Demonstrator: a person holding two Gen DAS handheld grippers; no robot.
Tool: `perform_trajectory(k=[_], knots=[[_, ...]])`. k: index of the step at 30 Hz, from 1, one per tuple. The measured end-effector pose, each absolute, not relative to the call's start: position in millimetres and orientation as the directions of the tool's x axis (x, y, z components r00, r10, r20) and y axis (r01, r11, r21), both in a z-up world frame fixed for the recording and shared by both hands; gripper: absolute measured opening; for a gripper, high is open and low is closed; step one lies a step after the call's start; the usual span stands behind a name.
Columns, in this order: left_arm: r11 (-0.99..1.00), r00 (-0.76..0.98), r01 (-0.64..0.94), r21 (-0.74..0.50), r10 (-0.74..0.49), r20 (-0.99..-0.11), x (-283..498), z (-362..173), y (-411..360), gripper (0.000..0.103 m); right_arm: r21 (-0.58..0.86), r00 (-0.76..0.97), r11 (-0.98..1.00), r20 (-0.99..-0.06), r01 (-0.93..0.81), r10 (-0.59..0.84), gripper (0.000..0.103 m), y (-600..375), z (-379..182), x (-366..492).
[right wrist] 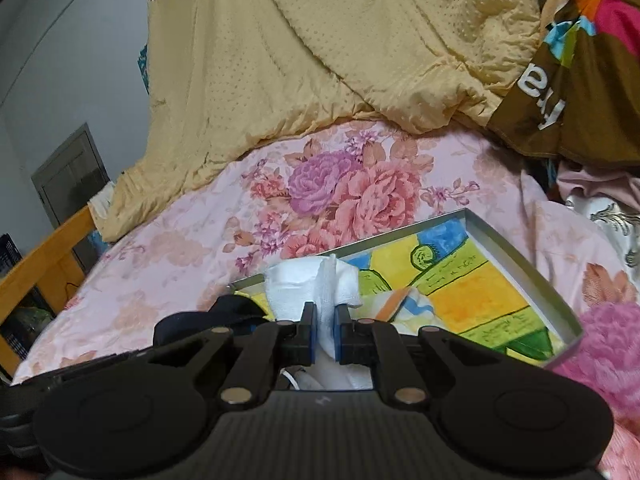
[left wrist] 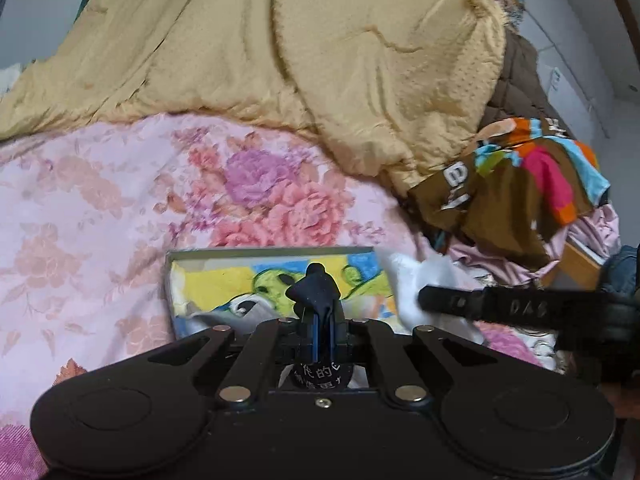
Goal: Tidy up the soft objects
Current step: 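Carry the black mask in the left tool to the box lid while the right tool carries the white cloth, then open both tools to release the black mask and white cloth into the box lid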
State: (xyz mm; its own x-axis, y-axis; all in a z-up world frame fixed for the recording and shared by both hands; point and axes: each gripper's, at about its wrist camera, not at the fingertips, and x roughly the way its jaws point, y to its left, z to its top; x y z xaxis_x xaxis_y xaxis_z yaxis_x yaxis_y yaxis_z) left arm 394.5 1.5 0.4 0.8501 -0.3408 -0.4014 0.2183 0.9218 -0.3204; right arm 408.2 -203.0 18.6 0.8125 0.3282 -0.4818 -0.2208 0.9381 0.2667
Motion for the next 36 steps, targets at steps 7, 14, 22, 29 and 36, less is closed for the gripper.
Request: perform_trajectory(k=[7,14,22,29,36], knots=[[0.914,0.84,0.193,-0.356,-0.342,-0.421,410,-18,16,0.004,0.228,0.798,0.948,-0.516,-0.223,0.312,0.009,-187,4,424],[0.93,0.83,0.14,-0.34,-0.297,-0.472,415,-31,21,0.005,0.207,0.778,0.955,-0.556,-0.212,0.293,0.01,-181,-11,426],[0.934,0.82,0.138,-0.329,-0.294,-0.491,415,-31,20,0.006,0.205,0.767,0.959,-0.577,-0.197,0.281,0.014,-184,-15,425],[0.936,0.81,0.132,-0.327,-0.292,-0.509,416,-30,19,0.017,0.219,0.759,0.958,-0.587,-0.184,0.28,0.023,-188,-16,425],[0.931,0.814,0.132,-0.34,-0.297,-0.499,414,-29,21,0.031,0.23,0.767,0.958,-0.579,-0.171,0.276,0.037,-196,-9,416]])
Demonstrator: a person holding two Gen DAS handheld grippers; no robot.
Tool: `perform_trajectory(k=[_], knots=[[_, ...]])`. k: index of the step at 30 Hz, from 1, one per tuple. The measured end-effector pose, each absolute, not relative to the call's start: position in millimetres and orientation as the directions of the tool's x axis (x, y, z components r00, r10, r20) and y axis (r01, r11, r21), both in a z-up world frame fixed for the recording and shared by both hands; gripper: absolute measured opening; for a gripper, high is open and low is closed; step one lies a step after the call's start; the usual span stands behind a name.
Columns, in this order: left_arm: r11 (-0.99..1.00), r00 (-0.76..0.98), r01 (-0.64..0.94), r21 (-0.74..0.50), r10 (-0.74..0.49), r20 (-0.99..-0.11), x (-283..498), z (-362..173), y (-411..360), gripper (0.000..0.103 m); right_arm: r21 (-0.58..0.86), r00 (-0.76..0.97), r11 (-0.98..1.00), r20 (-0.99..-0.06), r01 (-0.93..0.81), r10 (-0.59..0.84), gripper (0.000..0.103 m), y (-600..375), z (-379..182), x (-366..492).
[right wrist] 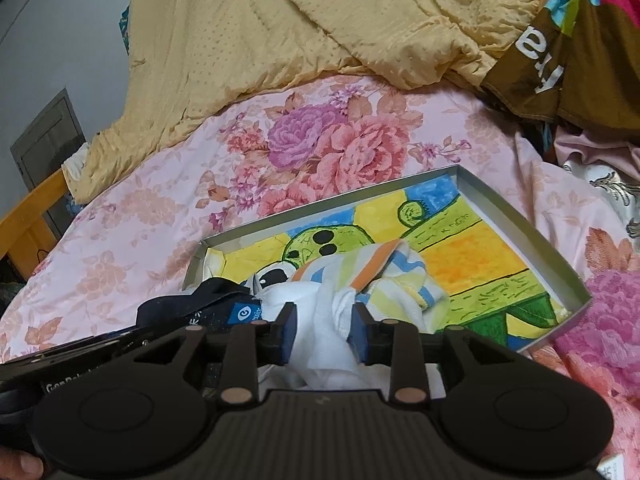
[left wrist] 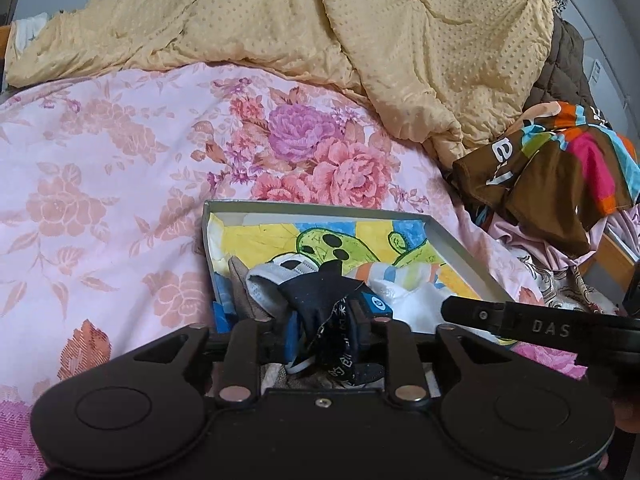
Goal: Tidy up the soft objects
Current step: 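Open both tools to release the black mask and white cloth into the box lid, then withdraw both tools from the box lid back over the pile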
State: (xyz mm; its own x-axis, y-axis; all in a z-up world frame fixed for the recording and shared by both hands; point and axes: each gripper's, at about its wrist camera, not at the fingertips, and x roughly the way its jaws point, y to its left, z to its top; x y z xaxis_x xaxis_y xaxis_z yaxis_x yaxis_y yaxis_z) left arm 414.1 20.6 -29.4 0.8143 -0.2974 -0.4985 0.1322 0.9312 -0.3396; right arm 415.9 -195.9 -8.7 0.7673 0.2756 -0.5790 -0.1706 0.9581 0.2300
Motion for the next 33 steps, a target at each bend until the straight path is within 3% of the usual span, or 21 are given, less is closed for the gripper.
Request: perform_trajectory(k=[4,6,8,16,30,33], knots=[[0.935,0.826,0.133,-0.329,-0.288,-0.485,405,-21,18,0.04,0.22,0.786,0.963,-0.562,-0.159,0.258,0.05,-203,-1,403],[0.939,0.837,0.135,-0.317,-0.28,-0.471,397,-16,18,0.052,0.219,0.797,0.963,-0.549,-0.156,0.253,0.059,-207,5,395],[0.942,0.848,0.142,-0.305,-0.275,-0.454,387,-10,18,0.058,0.219,0.806,0.963,-0.535,-0.157,0.253,0.066,-210,11,387],[0.948,0.877,0.133,-0.29,-0.248,-0.411,357,12,23,0.07,0.212,0.84,0.964,-0.483,-0.162,0.248,0.084,-223,31,350],[0.966,0.883,0.098,-0.241,-0.196,-0.427,304,21,21,0.091,0.199,0.854,0.97,-0.471,-0.14,0.22,0.098,-228,34,289],[0.966,0.883,0.088,-0.241,-0.188,-0.43,292,23,20,0.092,0.201,0.855,0.971,-0.475,-0.126,0.209,0.099,-231,32,275]])
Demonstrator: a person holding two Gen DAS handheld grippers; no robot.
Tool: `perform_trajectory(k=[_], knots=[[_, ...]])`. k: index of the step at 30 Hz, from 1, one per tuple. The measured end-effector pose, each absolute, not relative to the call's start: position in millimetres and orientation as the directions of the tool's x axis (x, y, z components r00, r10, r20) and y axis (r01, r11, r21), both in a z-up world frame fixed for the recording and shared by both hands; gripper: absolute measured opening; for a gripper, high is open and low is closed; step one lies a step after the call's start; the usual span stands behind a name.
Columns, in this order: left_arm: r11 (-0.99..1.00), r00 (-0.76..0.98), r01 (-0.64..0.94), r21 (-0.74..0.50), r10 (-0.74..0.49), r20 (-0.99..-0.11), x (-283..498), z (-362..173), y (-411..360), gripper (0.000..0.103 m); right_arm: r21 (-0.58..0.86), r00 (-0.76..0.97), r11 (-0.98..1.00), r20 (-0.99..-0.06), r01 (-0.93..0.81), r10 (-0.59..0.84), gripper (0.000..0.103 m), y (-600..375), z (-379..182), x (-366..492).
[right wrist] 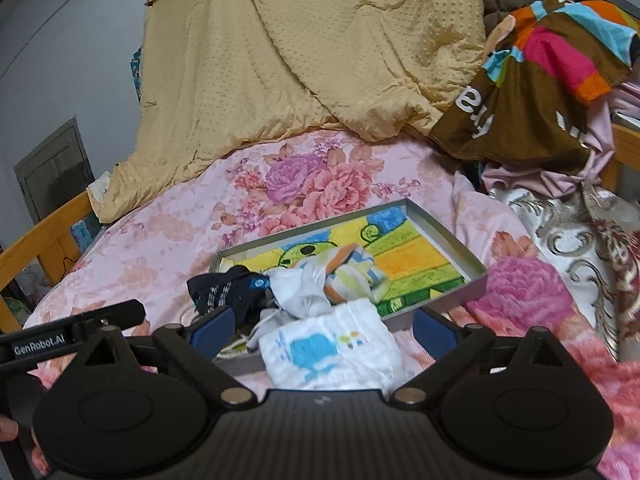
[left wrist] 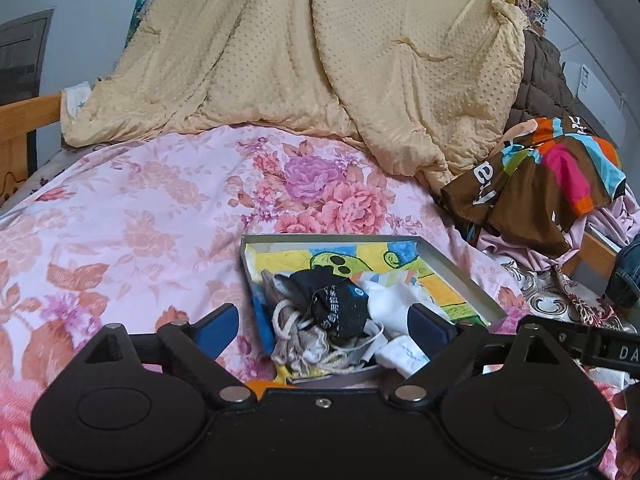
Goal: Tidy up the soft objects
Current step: 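Withdraw both tools from the box lid back over the pile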
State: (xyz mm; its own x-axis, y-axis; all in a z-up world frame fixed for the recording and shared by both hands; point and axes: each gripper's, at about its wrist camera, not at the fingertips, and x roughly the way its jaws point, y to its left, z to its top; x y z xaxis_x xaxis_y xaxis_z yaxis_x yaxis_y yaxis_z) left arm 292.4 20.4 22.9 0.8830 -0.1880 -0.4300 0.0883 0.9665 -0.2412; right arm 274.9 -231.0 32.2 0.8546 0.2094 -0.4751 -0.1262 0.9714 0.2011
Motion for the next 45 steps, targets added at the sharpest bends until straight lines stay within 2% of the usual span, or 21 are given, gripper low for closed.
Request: perform_trajectory(k=[15,26,37,45], knots=[[0.973,0.889,0.076,-0.218,-0.166,-0.427,218,27,17,0.098,0.19,0.866,0.978,-0.47,-0.088,0.169,0.102,-239,37,204],[0.985,0.888,0.053,-0.167,-0.123,-0.443,165,24,16,0.101,0.199,0.846,0.978,-0.508,-0.068,0.162,0.103,-242,30,162],[0.99,0.861,0.046,-0.132,-0.106,-0.498,134,15,15,0.101,0.181,0.828,0.981,-0.538,-0.066,0.155,0.103,-235,22,134],[0.99,0.804,0.003,-0.139,-0.085,-0.589,117,2,15,0.102,0.15,0.818,0.985,-0.554,-0.084,0.154,0.103,-225,18,119]])
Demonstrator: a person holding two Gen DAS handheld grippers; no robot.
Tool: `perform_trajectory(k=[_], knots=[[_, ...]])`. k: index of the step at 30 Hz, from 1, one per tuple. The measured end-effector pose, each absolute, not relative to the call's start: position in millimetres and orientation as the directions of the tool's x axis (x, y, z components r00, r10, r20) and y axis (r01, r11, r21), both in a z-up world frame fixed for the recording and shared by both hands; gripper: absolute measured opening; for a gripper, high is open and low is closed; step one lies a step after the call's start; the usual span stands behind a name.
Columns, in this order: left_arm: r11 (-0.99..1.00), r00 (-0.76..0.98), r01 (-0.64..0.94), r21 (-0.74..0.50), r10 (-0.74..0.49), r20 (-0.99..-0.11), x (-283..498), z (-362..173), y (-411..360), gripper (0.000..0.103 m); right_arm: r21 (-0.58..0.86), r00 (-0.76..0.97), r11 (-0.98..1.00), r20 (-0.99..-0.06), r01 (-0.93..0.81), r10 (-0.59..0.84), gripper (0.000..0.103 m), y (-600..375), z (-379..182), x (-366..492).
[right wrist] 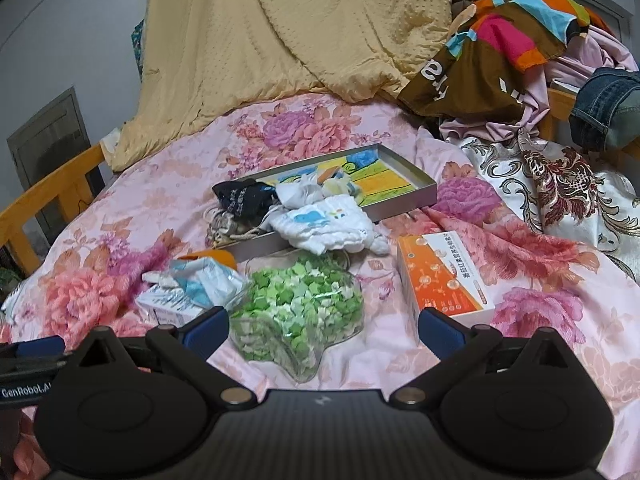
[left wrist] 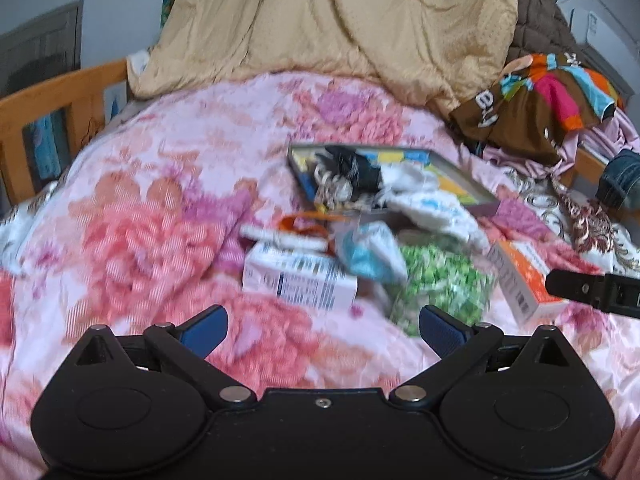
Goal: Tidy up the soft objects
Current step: 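Withdraw both tools from the box lid back over the pile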
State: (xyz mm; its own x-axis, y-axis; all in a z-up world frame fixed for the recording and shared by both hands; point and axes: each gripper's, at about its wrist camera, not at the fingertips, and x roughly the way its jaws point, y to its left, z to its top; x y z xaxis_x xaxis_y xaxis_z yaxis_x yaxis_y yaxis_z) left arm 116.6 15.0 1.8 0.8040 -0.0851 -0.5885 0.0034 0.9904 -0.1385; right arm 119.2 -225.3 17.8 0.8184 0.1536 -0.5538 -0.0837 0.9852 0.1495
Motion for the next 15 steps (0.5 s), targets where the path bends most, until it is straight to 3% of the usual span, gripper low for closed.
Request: perform_trajectory(k=[15], knots=[[0.993,0.765,-0.058,-0.107,-0.025,-0.644,105,-6,19,0.102,0.092,0.785,0.987,-0.598,-0.131,0.16,0.103,-208,10,109]])
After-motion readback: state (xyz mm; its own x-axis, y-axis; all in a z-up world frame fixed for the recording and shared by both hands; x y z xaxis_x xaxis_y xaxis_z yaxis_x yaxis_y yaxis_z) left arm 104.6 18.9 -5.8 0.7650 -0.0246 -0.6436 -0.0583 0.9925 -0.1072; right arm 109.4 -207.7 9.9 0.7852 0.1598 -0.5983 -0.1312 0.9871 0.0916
